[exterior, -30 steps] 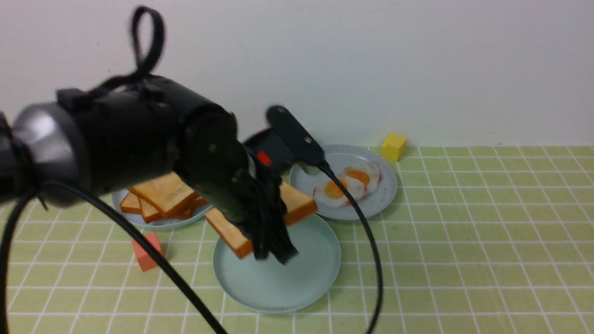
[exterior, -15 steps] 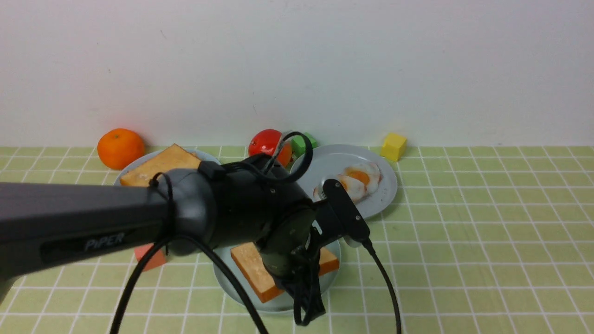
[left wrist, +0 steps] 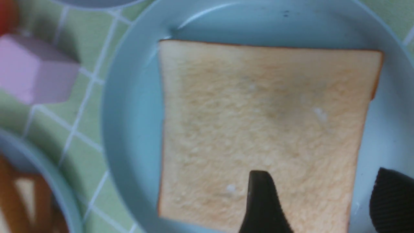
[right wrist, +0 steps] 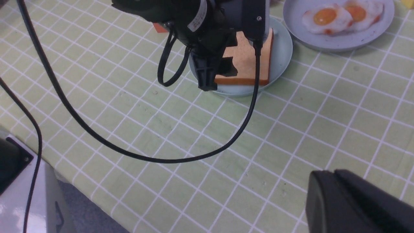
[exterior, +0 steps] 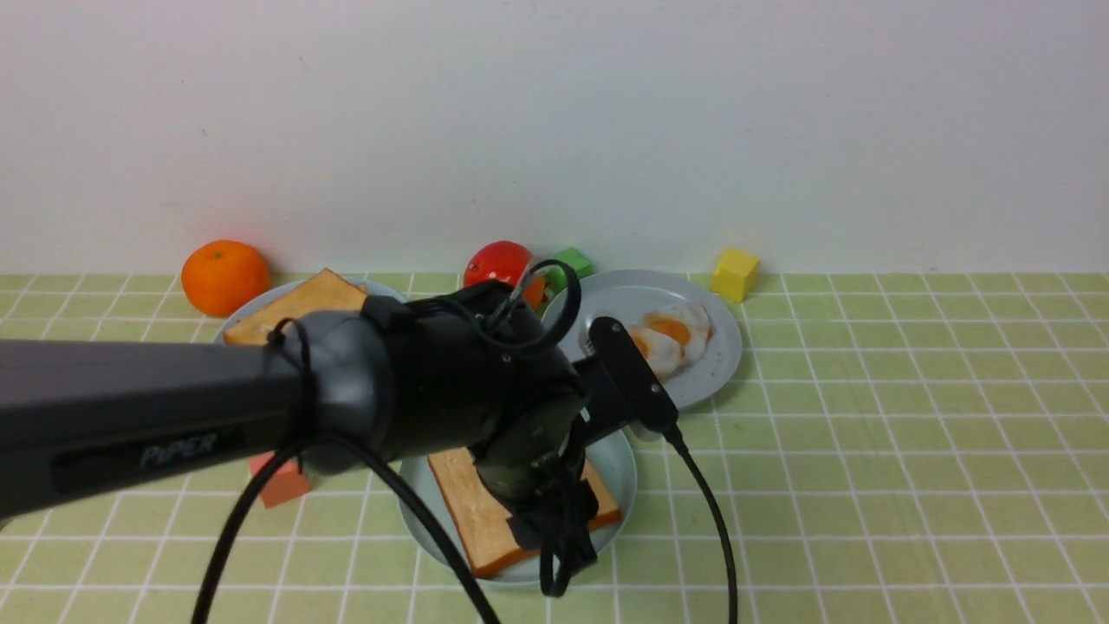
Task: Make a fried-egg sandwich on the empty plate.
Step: Use the left arm to put a slice of bread into the empty plate in the middle, then use the right arm to grab a fried egg, then use the right arm to place the fried egg on the slice of bread in the middle, then use the left arm to grab a slice of bread
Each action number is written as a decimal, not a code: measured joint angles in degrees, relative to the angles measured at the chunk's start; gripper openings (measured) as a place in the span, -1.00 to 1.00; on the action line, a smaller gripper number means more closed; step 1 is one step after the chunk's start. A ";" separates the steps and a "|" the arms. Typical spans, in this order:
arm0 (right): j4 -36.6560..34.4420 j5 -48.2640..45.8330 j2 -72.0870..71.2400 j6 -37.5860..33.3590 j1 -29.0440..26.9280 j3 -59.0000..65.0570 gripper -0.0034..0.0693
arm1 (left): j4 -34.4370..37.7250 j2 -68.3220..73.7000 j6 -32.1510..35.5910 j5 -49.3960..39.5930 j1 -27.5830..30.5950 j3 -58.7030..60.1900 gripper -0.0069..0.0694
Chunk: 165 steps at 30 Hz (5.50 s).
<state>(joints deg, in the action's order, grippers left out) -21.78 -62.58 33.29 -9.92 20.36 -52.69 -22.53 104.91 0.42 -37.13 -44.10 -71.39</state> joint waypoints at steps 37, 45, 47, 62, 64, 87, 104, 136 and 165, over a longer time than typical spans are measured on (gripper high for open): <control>-24.12 24.43 85.50 2.73 -8.40 -34.18 0.01 | 17.44 -78.02 -13.93 16.85 0.00 36.13 -0.85; -25.21 25.54 92.70 2.52 -8.40 -39.86 0.02 | 18.65 -77.89 -14.01 16.90 0.00 36.19 -0.85; -25.34 25.66 93.19 2.52 -8.40 -40.13 0.02 | 18.70 -77.89 -14.06 16.90 0.00 36.19 -0.85; -28.07 28.86 95.45 2.52 -8.40 -40.63 0.02 | 18.82 -77.89 -14.12 18.34 0.00 36.19 -0.85; -28.30 28.95 95.65 2.52 -8.40 -40.63 0.02 | 18.82 -77.89 -14.12 18.34 0.00 36.19 -0.85; -30.35 30.28 96.63 -0.69 -8.40 -41.07 -0.55 | 19.05 -77.89 -14.12 18.51 0.00 36.19 -0.85; -29.84 27.65 95.00 -2.97 -8.40 -40.76 -0.70 | 19.10 -77.89 -14.12 18.51 0.00 36.19 -0.85; -33.56 26.28 77.60 -9.35 6.53 -23.24 -0.70 | 8.59 -77.65 -14.40 9.55 0.00 36.19 -0.85; 1.93 3.21 46.49 4.02 4.63 -17.60 -0.92 | 11.93 -58.02 -22.99 0.00 0.13 34.68 -0.85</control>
<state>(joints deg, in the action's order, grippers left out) -19.85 -59.37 79.79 -5.90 24.99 -70.29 -10.60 46.89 -22.57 -37.14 -43.97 -36.71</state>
